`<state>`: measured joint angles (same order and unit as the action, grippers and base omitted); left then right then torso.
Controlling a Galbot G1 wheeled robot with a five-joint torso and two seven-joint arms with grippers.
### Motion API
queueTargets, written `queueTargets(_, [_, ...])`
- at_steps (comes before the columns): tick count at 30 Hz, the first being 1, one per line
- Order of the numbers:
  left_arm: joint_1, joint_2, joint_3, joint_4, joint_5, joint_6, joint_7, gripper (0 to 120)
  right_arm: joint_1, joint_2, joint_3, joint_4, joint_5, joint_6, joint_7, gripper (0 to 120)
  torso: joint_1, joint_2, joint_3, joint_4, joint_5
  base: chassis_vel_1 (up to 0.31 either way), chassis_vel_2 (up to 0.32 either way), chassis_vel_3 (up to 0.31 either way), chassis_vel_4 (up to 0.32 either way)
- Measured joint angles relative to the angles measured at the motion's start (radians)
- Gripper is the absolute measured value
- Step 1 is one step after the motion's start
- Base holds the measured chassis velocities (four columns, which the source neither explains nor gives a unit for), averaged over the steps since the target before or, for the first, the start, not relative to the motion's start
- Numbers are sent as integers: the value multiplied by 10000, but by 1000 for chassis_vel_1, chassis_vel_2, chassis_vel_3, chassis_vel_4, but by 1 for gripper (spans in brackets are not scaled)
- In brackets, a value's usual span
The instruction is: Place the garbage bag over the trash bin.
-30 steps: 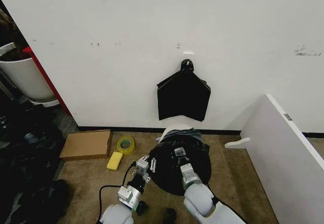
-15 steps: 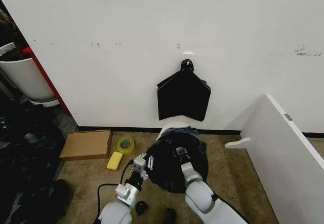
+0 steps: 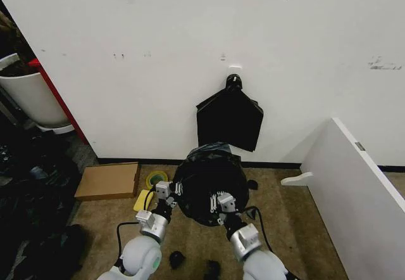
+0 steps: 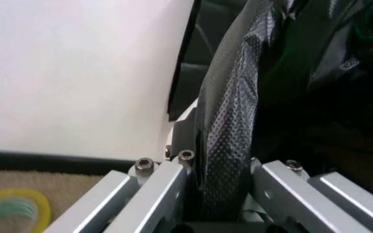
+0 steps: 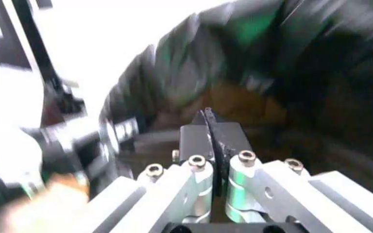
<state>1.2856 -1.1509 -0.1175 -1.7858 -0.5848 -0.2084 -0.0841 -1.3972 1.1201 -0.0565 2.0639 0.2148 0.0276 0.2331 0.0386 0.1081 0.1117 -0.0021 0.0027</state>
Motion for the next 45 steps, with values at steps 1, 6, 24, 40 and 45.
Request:
queueTargets(1, [-20, 87, -17, 5, -445, 87, 145, 0, -274, -82, 337, 558, 440, 69, -116, 0, -1, 0, 0, 1, 0, 0, 0, 0, 0])
queueTargets(6, [-102, 387, -114, 412, -1744, 96, 1034, 0, -881, -356, 1805, 2435, 1513, 330, -327, 0, 0, 0, 0, 0, -2, 0, 0, 0, 0])
queueTargets(24, [172, 643, -277, 1873, 1171, -3488, 5148, 0, -85, -2123, 3003, 625, 1887, 787, -3912, 56, 0, 0, 1, 2, 0, 0, 0, 0, 0])
queueTargets(40, [158, 856, -309, 1906, 1252, -3820, 5691, 0, 408, -2530, 4667, -1310, 1791, 1316, -7681, 100, 0, 0, 1, 1, 0, 0, 0, 0, 0])
queueTargets(45, [162, 906, -315, 1862, 1239, -3920, 6048, 0, 570, -2489, 4938, -1866, 1940, 1396, -8507, 100, 0, 0, 1, 2, 0, 0, 0, 0, 0])
